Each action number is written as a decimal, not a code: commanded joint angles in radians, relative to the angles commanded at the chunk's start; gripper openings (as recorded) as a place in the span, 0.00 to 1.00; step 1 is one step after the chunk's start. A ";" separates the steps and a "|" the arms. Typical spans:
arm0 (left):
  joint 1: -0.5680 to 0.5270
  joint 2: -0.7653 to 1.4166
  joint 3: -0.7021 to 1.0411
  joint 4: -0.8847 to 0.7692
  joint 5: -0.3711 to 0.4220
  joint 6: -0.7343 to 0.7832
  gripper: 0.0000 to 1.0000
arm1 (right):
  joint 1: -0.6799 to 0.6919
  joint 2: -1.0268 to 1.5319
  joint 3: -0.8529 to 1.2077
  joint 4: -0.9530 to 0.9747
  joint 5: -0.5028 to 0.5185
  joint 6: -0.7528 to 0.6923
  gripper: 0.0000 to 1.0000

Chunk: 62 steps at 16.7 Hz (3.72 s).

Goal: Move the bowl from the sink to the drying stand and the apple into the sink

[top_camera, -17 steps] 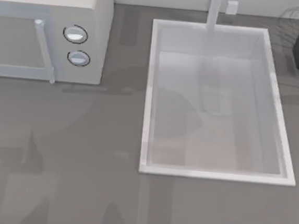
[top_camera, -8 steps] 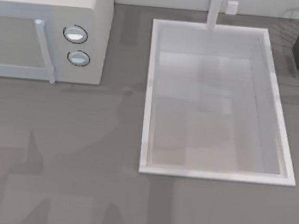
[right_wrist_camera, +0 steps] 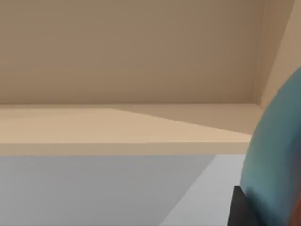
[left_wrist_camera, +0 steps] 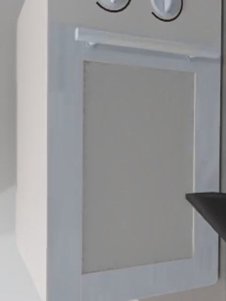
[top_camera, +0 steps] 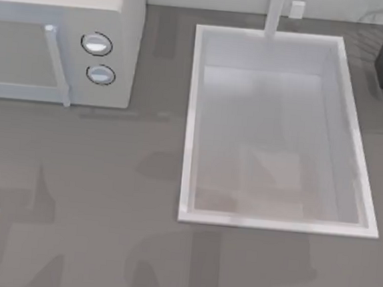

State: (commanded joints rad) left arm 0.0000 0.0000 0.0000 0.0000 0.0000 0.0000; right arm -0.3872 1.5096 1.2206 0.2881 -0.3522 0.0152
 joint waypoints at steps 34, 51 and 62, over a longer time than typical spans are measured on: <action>0.000 0.000 0.000 0.000 0.000 0.000 1.00 | 0.080 0.287 -0.242 0.535 0.075 0.001 1.00; 0.000 0.000 0.000 0.000 0.000 0.000 1.00 | 0.227 -0.607 -0.719 0.132 0.207 -0.009 1.00; 0.000 0.000 0.000 0.000 0.000 0.000 1.00 | 0.373 -1.448 -1.186 -0.259 0.343 -0.017 1.00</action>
State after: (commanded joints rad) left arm 0.0000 0.0000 0.0000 0.0000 0.0000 0.0000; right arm -0.0141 0.0620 0.0348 0.0287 -0.0091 -0.0015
